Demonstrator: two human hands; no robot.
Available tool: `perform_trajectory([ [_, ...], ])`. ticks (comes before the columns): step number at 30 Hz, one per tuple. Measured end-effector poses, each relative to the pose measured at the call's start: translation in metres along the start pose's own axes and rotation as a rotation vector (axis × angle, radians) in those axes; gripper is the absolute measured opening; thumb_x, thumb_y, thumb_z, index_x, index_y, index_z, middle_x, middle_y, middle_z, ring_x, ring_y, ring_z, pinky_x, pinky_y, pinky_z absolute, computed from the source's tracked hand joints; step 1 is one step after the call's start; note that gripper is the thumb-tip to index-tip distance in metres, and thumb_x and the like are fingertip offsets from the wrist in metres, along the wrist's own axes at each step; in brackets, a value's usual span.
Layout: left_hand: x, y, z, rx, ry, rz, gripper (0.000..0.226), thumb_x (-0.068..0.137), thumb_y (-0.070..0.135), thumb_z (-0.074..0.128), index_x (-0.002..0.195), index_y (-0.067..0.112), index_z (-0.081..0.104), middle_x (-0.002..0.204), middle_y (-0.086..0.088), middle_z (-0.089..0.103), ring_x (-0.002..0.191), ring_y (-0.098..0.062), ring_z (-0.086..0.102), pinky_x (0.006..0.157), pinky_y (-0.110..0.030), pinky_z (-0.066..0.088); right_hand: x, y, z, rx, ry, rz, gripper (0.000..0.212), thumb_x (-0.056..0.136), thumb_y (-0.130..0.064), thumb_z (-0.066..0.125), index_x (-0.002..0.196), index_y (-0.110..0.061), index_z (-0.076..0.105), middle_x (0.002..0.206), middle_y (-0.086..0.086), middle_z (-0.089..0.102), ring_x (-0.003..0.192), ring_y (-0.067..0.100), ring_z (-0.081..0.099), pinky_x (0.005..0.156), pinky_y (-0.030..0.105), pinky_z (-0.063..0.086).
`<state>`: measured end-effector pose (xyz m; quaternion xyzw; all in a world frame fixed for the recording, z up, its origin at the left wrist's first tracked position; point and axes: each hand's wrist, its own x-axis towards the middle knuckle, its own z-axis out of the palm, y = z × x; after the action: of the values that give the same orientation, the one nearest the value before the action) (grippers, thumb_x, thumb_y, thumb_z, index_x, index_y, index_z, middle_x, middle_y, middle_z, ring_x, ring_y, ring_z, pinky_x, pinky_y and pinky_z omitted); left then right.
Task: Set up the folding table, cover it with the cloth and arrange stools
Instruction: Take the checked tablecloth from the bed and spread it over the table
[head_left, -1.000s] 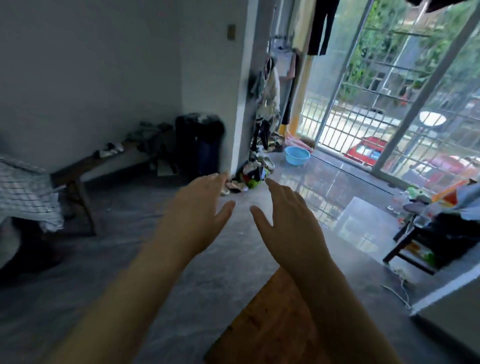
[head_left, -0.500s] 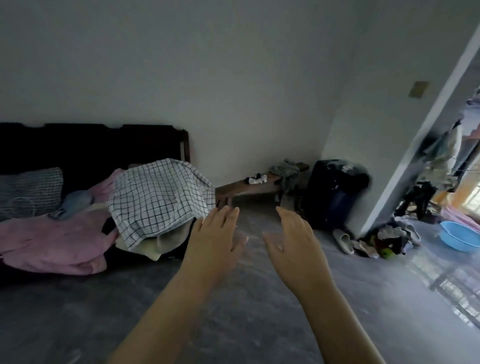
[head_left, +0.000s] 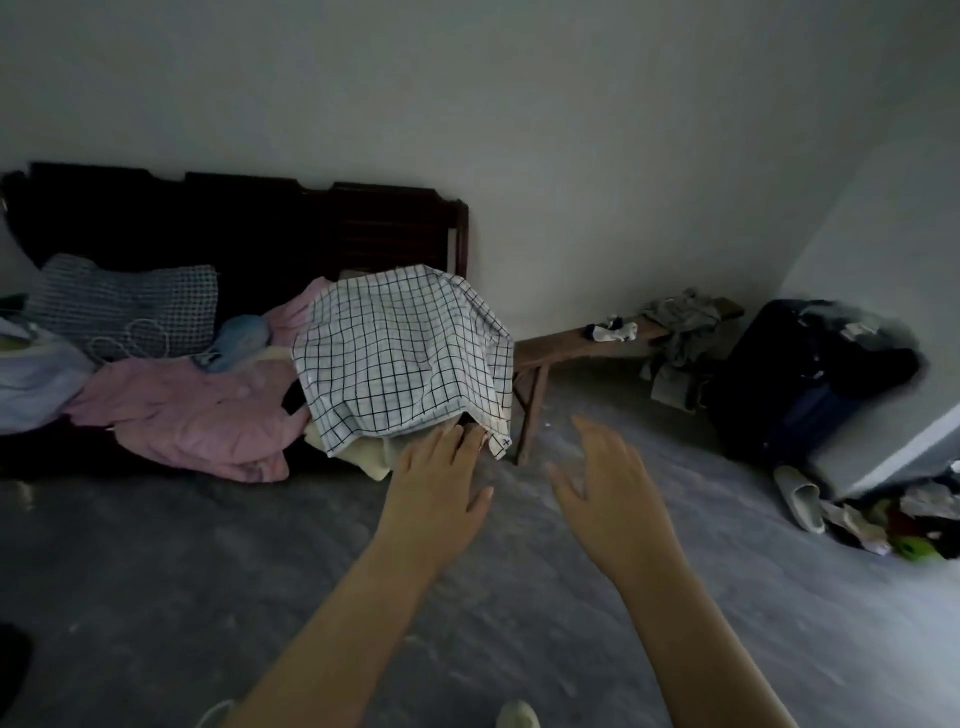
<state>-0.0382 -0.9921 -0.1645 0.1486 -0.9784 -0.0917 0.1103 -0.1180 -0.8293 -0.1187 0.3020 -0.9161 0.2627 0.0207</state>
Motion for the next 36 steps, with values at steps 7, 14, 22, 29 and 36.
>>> perform_trajectory([
  [7, 0.114, -0.019, 0.054, 0.026, -0.072, -0.091, 0.064, 0.084, 0.046, 0.042, 0.137, 0.01, 0.041, 0.136, -0.009, 0.05, 0.127, -0.027, 0.044, 0.104, -0.046, 0.036, 0.122, 0.062, 0.041, -0.005, -0.132, 0.031, 0.058, 0.093, -0.04, 0.047, 0.144, -0.016, 0.031, 0.144, 0.002, 0.038, 0.131, 0.017, 0.033, 0.102, 0.031, 0.032],
  [14, 0.187, -0.051, 0.086, 0.033, -0.101, -0.217, 0.065, 0.089, 0.04, 0.051, 0.144, 0.012, 0.031, 0.144, -0.01, 0.042, 0.135, -0.027, 0.035, 0.11, -0.043, 0.027, 0.235, 0.08, 0.095, 0.001, -0.262, -0.077, 0.048, 0.093, -0.038, 0.05, 0.136, -0.019, 0.038, 0.135, 0.001, 0.045, 0.121, 0.018, 0.041, 0.094, 0.03, 0.036],
  [22, 0.299, -0.131, 0.107, 0.007, -0.123, -0.289, 0.064, 0.095, 0.042, 0.037, 0.148, 0.018, 0.012, 0.154, -0.003, 0.022, 0.142, -0.02, 0.015, 0.115, -0.039, 0.012, 0.37, 0.067, 0.16, 0.013, -0.339, -0.11, 0.058, 0.092, -0.039, 0.05, 0.142, -0.015, 0.033, 0.142, 0.002, 0.04, 0.129, 0.021, 0.036, 0.103, 0.04, 0.037],
  [29, 0.434, -0.207, 0.118, 0.003, -0.154, -0.241, 0.063, 0.097, 0.042, 0.033, 0.149, 0.018, 0.006, 0.156, -0.004, 0.017, 0.143, -0.021, 0.011, 0.117, -0.04, 0.01, 0.498, 0.065, 0.2, -0.049, -0.346, -0.047, 0.053, 0.09, -0.039, 0.053, 0.136, -0.017, 0.039, 0.133, 0.002, 0.048, 0.124, 0.022, 0.042, 0.099, 0.041, 0.04],
  [36, 0.558, -0.258, 0.144, 0.011, -0.217, -0.173, 0.062, 0.097, 0.039, 0.035, 0.148, 0.016, 0.01, 0.154, -0.004, 0.021, 0.142, -0.021, 0.014, 0.116, -0.04, 0.013, 0.596, 0.084, 0.232, -0.062, -0.334, 0.03, 0.047, 0.092, -0.034, 0.052, 0.132, -0.012, 0.043, 0.127, 0.005, 0.05, 0.118, 0.021, 0.043, 0.097, 0.034, 0.038],
])
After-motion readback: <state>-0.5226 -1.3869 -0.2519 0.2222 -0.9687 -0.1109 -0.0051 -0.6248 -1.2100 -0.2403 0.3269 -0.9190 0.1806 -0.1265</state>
